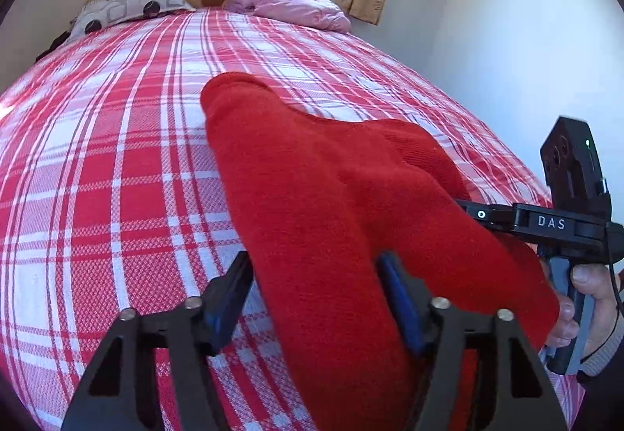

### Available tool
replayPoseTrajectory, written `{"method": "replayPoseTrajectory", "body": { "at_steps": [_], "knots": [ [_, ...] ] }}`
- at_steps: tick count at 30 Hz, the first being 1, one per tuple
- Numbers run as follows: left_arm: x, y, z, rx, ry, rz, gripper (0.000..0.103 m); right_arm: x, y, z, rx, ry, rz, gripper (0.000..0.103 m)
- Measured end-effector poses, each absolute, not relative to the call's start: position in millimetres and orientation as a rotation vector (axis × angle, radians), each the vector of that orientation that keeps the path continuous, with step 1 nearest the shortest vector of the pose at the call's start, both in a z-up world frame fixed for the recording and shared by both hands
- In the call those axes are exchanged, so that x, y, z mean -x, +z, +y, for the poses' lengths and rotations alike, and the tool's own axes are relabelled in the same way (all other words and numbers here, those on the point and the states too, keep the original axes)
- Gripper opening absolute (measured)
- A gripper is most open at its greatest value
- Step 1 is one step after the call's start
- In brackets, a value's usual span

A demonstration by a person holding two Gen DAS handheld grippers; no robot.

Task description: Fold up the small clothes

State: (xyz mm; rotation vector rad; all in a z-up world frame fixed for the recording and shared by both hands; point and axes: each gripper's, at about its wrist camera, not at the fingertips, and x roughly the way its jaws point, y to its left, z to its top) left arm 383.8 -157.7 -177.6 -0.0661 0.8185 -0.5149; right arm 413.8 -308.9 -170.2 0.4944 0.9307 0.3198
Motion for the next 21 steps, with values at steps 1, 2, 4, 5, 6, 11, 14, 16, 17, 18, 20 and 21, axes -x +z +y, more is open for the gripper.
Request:
{"method": "replayPoseTrajectory", "body": {
  "at_steps": [1, 2, 4, 5, 6, 11, 14, 16, 17, 18, 20, 21],
  "knots": [
    [-384, -177, -159, 0.056, -0.511, 0.819, 0.066, -414, -168, -306, -0.482, 0.308, 0.933, 0.035],
    [-385, -178, -159, 0.059, -0.512, 0.822, 0.066, -415, -168, -305, -0.487, 0.300, 0.941, 0.035],
    [-388, -180, -157, 0.090, -0.524, 0.838, 0.066, -418, -171, -309, -0.524, 0.305, 0.956, 0.035],
    [-390, -181, -154, 0.110, -0.535, 0.846, 0.065, -419, -174, -312, -0.547, 0.311, 0.960, 0.035],
    [-391, -181, -152, 0.123, -0.544, 0.848, 0.062, -419, -175, -314, -0.557, 0.316, 0.961, 0.035],
    [-383, -174, -156, 0.096, -0.539, 0.801, 0.041, -412, -165, -306, -0.491, 0.302, 0.925, 0.032],
    [-380, -170, -153, 0.114, -0.526, 0.794, 0.037, -411, -164, -307, -0.506, 0.297, 0.912, 0.031],
    [-377, -165, -150, 0.128, -0.521, 0.784, 0.036, -409, -162, -308, -0.516, 0.299, 0.901, 0.031],
    [-375, -162, -150, 0.125, -0.520, 0.778, 0.035, -408, -160, -307, -0.517, 0.300, 0.896, 0.030],
    [-373, -160, -149, 0.120, -0.519, 0.772, 0.035, -407, -158, -306, -0.518, 0.301, 0.890, 0.030],
    [-369, -155, -148, 0.110, -0.517, 0.759, 0.035, -406, -156, -305, -0.521, 0.304, 0.884, 0.030],
    [-367, -152, -147, 0.109, -0.517, 0.754, 0.035, -405, -155, -304, -0.525, 0.307, 0.882, 0.030]
  ]
}}
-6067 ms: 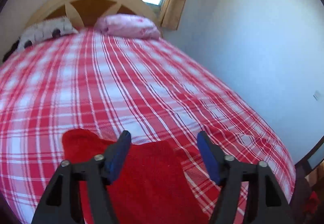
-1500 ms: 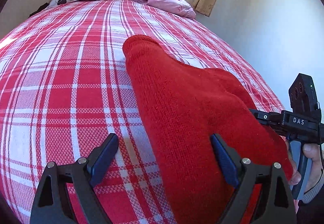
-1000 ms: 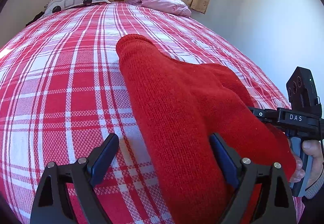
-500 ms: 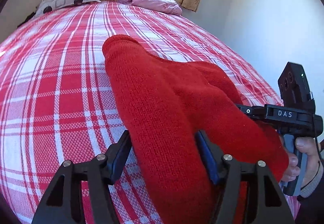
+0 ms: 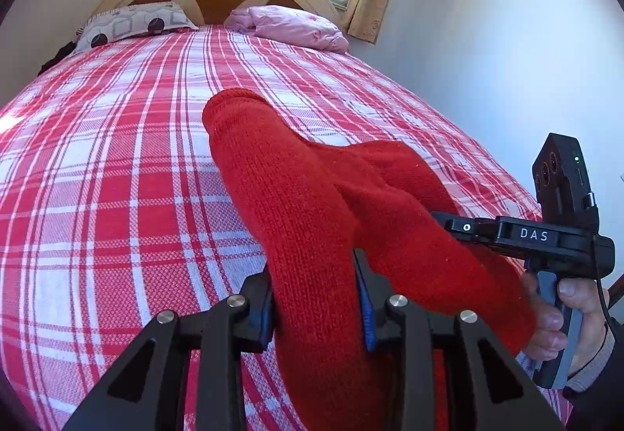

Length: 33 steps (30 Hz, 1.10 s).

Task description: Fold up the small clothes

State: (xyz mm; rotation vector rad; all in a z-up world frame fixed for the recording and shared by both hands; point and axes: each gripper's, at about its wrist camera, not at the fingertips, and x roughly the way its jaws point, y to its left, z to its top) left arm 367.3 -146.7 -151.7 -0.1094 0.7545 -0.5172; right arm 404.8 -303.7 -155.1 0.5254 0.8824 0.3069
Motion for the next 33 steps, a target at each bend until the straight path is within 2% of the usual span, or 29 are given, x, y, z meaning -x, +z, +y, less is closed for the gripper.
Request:
{"method": "replayPoseTrajectory", "body": {
  "at_steps": [13, 33],
  "knots": [
    [-334, -119, -107, 0.085, -0.447, 0.712, 0.034, -382, -129, -264, -0.526, 0.396, 0.846, 0.029],
    [-237, -90, 1, 0.090, -0.282, 0.661, 0.034, -322, -84, -137, -0.423, 0.592, 0.798, 0.029]
  ]
}}
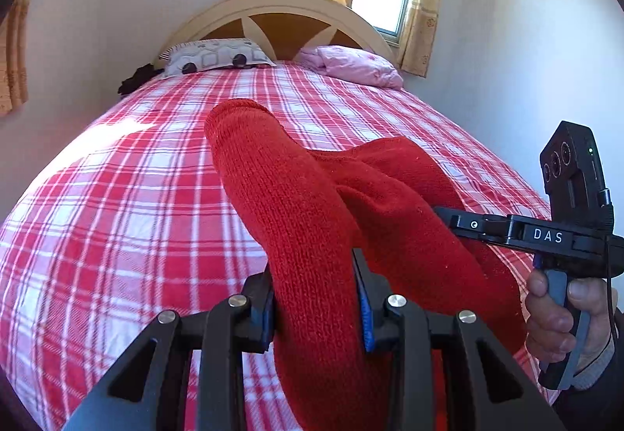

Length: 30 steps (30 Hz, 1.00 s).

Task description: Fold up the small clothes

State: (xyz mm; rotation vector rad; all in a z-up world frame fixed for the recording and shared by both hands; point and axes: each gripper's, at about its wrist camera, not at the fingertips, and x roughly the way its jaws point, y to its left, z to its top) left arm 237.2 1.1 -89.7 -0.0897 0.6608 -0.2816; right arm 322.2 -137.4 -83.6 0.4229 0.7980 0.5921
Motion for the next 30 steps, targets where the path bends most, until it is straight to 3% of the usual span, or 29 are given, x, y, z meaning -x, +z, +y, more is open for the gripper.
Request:
{"method": "replayPoseTrajectory", "body": {
  "at_steps": [30],
  "knots": [
    [-155, -104, 129, 0.205, -0.053, 0.652, 0.034, -287, -91, 17, -0.301, 0.818, 0.854, 0.029]
  ]
}}
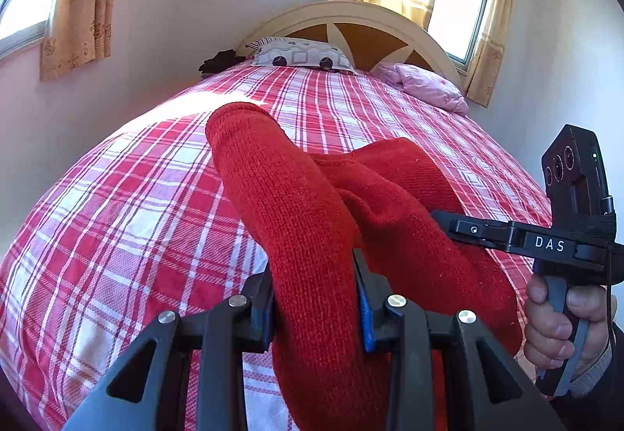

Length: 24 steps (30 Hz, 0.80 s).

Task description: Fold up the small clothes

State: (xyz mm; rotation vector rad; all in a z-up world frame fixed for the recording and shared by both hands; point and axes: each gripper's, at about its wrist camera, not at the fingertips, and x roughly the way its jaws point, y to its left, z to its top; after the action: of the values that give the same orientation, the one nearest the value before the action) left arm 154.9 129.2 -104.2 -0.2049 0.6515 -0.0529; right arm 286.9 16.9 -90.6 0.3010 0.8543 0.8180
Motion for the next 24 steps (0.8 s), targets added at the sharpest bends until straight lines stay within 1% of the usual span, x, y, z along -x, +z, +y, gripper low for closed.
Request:
{"method": "replayPoseTrajectory", "body": {
  "at_steps": [13, 24],
  "knots": [
    [-145, -109, 162, 0.218, 0.000, 0.651, 0.034, -288, -96, 62, -0.273, 0.853, 0.879, 0.029],
    [-140, -129, 195, 0.257, 0.036, 0.684, 0.034, -291, -114, 98, -0.251, 0.877, 0.921, 0.029]
  ]
}}
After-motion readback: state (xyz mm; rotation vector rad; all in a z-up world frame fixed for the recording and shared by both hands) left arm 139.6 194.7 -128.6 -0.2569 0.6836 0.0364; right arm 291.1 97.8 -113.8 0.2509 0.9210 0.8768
